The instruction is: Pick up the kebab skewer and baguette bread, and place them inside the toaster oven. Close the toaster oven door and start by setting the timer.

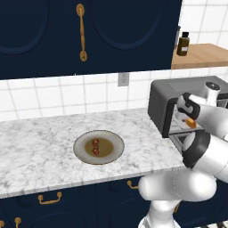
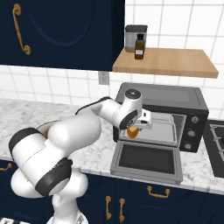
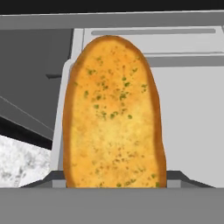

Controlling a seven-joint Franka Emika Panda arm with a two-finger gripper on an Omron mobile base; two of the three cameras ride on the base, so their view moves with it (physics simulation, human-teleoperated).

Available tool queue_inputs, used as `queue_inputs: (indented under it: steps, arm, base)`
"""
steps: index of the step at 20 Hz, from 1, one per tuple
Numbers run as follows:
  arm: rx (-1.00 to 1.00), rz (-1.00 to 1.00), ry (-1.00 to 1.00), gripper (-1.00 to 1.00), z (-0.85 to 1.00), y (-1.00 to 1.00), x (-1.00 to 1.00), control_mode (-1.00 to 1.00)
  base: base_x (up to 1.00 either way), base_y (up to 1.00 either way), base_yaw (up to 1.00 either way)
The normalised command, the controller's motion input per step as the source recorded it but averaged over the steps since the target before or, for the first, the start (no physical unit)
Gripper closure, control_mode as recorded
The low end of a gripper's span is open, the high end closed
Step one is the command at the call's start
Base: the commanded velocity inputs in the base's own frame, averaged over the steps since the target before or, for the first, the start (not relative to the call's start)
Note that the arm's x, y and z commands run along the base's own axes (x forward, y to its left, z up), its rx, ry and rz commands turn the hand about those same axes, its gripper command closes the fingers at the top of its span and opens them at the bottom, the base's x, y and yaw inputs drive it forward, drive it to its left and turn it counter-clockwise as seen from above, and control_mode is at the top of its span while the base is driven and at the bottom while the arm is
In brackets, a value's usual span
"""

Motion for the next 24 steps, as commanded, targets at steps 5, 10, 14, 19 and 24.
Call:
queue_inputs:
  steps: [5,10,14,19,24]
  arm:
    - [0.00,0.03,0.00,1.00,-0.20,-0.15,0.21,-1.00]
    - [0.00,0.03,0.00,1.00,-0.13,-0.12,0.24,-1.00]
    - [0.00,0.03,0.00,1.00,-0.09,-0.19,0.06,-1.00]
    - [0.00,0.01,0.00,-1.00,-0.12,-0.06,-0.03,-1.00]
    - [0.00,0.00,0.00,-1.00,0.00,0.00,-0.19,-1.00]
  base:
    - [0.00,0.00,0.00]
    - [0.00,0.00,0.00]
    - [0.00,0.00,0.00]
    - [0.00,0.00,0.00]
    - [0.00,0.00,0.00]
